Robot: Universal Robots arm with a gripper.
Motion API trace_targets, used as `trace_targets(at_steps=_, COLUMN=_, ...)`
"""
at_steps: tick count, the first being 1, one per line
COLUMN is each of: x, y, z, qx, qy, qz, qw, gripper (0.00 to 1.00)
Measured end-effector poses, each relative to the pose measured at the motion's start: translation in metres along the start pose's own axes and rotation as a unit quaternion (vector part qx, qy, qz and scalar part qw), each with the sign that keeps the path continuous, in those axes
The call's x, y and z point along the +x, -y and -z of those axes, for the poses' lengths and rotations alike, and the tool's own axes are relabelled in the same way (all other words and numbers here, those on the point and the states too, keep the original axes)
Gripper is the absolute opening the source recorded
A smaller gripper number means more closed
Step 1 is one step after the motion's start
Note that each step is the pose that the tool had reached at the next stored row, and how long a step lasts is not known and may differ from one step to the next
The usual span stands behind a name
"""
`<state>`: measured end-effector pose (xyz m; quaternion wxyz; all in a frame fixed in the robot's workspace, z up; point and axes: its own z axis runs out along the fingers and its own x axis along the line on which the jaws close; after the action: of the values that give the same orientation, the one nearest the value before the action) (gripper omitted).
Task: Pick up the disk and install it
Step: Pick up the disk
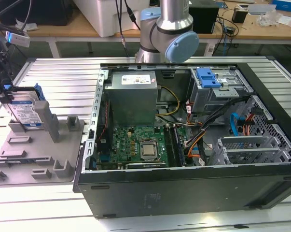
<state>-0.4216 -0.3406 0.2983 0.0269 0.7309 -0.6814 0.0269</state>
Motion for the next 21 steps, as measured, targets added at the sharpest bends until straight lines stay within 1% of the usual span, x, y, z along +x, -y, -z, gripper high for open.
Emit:
trace_targets(at_steps=4, x=0.0000, y=0.0000, z=-0.0004, qx=0.0000, qy=0.0000, qz=0.000, qw=1.0000, gripper=0.45)
trace_targets(at_steps=5, x=0.0000, y=0.0000, z=-0.0004, qx=0.0000, qy=0.0000, qz=0.000, qw=1.0000, gripper=0.44)
trace_targets(at_steps=6, x=-0.0001, y=0.0000, z=-0.0005, qx=0.0000, qy=0.0000, qz=0.000, qw=1.0000, gripper=0.38)
trace_targets(at_steps=21, x=-0.0001, y=0.0000, z=-0.0012, qx=-0.0001, qy=0.0000, qz=-0.001, qw=1.0000, gripper=0.37)
